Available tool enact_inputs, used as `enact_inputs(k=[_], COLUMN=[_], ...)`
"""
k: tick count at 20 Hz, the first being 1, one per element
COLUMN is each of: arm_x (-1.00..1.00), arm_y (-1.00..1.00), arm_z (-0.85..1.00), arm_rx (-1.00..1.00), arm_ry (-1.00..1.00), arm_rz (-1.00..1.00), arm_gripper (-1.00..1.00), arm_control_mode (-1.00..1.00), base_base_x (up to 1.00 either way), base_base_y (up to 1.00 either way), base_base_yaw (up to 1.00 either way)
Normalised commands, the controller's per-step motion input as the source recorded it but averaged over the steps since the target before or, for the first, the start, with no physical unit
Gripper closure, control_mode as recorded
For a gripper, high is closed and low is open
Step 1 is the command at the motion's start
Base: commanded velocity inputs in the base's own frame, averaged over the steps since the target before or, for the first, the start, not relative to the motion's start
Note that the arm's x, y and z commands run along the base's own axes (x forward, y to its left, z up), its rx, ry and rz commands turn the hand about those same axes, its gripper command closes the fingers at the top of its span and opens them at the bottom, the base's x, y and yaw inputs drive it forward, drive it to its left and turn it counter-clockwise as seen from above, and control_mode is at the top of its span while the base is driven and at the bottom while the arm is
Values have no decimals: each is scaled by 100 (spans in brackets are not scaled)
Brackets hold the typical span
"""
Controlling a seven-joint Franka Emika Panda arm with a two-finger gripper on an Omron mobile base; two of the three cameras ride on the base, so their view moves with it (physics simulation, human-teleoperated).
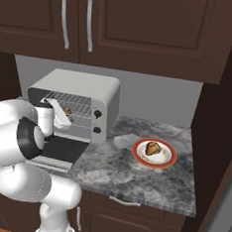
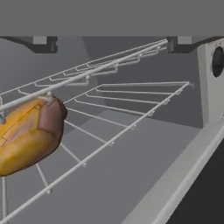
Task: Open the toaster oven door. Place the bread on the top rack in the toaster oven and place the chicken drumstick on the bottom rack.
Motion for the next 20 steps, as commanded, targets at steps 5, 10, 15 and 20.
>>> enact_inputs(k=[5,10,15,20], arm_x=[5,13,15,13], arm_y=[0,0,0,0], arm_z=[-21,-9,-11,-8], arm_rx=[0,0,0,0], arm_ry=[-1,-3,-4,-4], arm_rz=[0,0,0,0], arm_gripper=[-100,-100,-100,-100], arm_control_mode=[-100,-100,-100,-100], base_base_x=[0,0,0,0], base_base_y=[0,0,0,0], base_base_yaw=[0,0,0,0])
